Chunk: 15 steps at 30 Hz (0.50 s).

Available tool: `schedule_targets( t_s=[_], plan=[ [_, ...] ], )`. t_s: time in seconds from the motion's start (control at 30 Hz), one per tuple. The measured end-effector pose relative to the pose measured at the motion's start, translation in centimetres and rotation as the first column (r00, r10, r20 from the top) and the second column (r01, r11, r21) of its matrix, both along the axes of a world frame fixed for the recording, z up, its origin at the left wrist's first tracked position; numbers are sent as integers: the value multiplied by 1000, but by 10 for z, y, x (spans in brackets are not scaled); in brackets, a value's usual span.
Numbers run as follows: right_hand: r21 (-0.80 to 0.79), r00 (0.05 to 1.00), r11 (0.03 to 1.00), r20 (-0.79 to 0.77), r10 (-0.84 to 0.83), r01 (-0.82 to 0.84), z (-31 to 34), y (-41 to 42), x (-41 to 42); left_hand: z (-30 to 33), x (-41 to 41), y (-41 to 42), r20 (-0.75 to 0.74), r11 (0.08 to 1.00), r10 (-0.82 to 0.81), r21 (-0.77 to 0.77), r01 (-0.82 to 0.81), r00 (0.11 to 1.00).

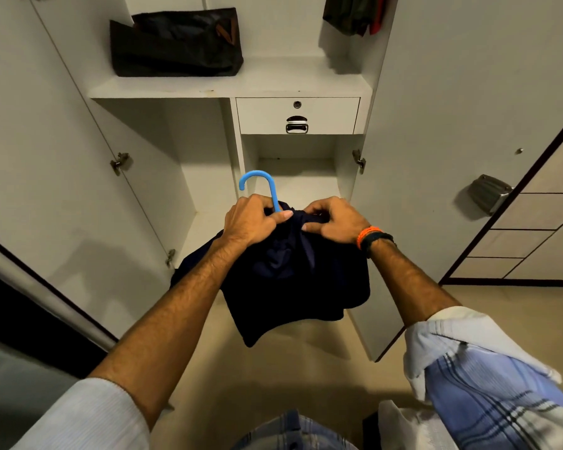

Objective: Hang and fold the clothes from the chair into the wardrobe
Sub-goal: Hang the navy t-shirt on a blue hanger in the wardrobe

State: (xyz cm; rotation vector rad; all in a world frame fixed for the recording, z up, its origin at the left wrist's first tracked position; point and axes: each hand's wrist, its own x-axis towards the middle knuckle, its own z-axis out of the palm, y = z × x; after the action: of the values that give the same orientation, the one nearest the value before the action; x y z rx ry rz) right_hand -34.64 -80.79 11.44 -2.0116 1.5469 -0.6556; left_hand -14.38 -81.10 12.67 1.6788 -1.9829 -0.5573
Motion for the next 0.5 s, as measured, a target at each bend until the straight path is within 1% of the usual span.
schedule_targets(
  t_s=[0.03,0.1,0.17,0.23,0.3,0.33,0.43,0.5],
  plan=[
    [-22,1000,999,15,-23,23,-1,-1,0,0,1,-2,-55,1000,-13,17,14,998],
    [-36,991,997,113,-69,73,-4,1,-1,-1,6,-4,-168,998,-50,40,58,985],
    [-38,978,994,182,-99,107,-5,4,-4,0,13,-4,-238,994,-68,65,85,969],
    [-23,961,990,247,-127,137,-7,6,-9,-1,20,-4,-285,990,-32,121,69,958],
    [-24,948,986,279,-152,166,-7,7,-13,-4,26,-5,-355,988,18,149,37,935],
    [-29,943,983,289,-164,179,-8,7,-15,-6,27,-5,-375,990,33,137,21,926],
    [-41,940,980,295,-174,195,-11,7,-18,-11,29,-8,-332,998,44,46,-30,942],
    [-33,935,980,304,-179,198,-11,6,-19,-13,28,-9,-345,998,57,8,-58,937]
  ],
)
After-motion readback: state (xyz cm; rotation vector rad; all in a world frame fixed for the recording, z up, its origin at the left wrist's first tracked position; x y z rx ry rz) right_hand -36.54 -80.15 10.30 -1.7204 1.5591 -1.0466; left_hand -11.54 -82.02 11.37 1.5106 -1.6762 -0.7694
